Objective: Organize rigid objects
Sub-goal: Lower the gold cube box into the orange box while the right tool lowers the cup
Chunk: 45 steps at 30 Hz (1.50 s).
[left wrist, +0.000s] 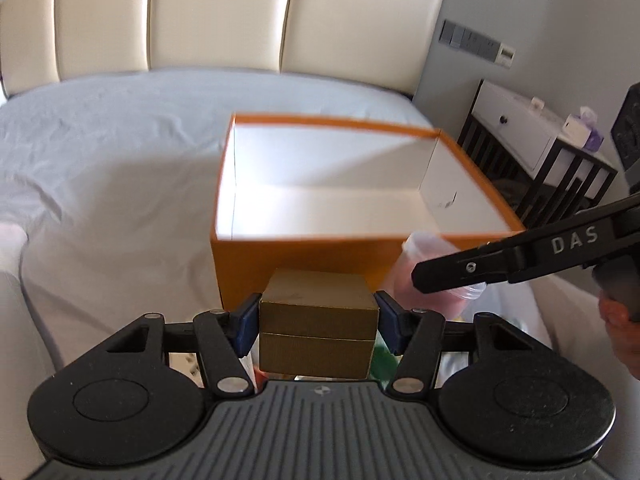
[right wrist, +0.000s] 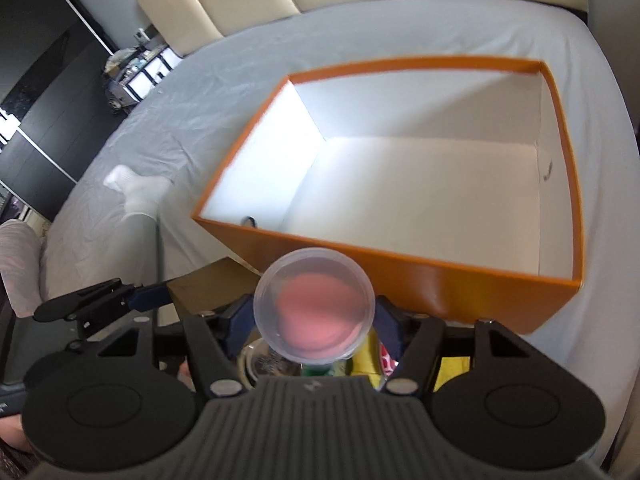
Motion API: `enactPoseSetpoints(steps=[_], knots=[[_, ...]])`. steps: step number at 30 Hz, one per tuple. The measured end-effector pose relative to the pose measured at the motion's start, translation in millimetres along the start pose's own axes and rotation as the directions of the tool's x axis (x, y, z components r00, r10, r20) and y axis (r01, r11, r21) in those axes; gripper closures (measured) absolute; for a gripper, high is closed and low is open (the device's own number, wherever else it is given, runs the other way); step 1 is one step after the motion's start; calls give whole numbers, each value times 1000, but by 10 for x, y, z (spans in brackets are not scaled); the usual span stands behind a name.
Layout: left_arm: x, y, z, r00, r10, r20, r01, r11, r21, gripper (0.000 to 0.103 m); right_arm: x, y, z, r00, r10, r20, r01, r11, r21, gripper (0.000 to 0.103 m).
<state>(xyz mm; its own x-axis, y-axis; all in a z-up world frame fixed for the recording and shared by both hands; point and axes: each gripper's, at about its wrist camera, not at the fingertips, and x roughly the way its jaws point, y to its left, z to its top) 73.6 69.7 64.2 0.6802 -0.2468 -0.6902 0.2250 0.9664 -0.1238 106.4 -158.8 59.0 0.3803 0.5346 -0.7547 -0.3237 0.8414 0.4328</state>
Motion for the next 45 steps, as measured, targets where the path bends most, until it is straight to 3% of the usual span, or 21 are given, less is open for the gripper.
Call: enactPoseSetpoints(steps=[4, 9, 14, 20, 28, 32, 36, 39, 45], knots=[[-205, 1, 275, 996, 18, 84, -22, 999, 45, 35, -214, 126, 154, 997, 50, 62, -47, 998, -47, 39], [-27, -53, 652, 991, 22, 129, -36, 994, 107, 35, -380, 131, 451, 984, 29, 177, -17, 997, -71, 39], [676, -25, 861, 1000, 15, -26, -14, 999, 37, 35, -236, -94, 683, 978, -56, 199, 62, 998, -24, 39], [1300, -32, 809, 980, 73, -184, -63, 996, 60, 35, 71, -354, 699, 986, -95, 135, 95, 995, 7, 39], [1595, -107, 742, 943, 188, -273, -147, 976, 162, 35, 411, -563, 694, 992, -101, 69, 98, 994, 45, 39], [1655, -152, 733, 917, 226, -328, -152, 960, 237, 34, 468, -610, 695, 993, -103, 54, 100, 994, 49, 39], [1615, -147, 726, 909, 230, -348, -144, 956, 258, 28, 512, -606, 681, 993, -110, 36, 108, 993, 48, 39], [1524, -102, 751, 916, 211, -342, -131, 961, 243, 27, 520, -592, 669, 993, -111, 28, 110, 993, 45, 39], [1001, 168, 851, 974, 119, -193, -105, 991, 82, 27, 539, -538, 674, 992, -127, 14, 126, 991, 46, 39]])
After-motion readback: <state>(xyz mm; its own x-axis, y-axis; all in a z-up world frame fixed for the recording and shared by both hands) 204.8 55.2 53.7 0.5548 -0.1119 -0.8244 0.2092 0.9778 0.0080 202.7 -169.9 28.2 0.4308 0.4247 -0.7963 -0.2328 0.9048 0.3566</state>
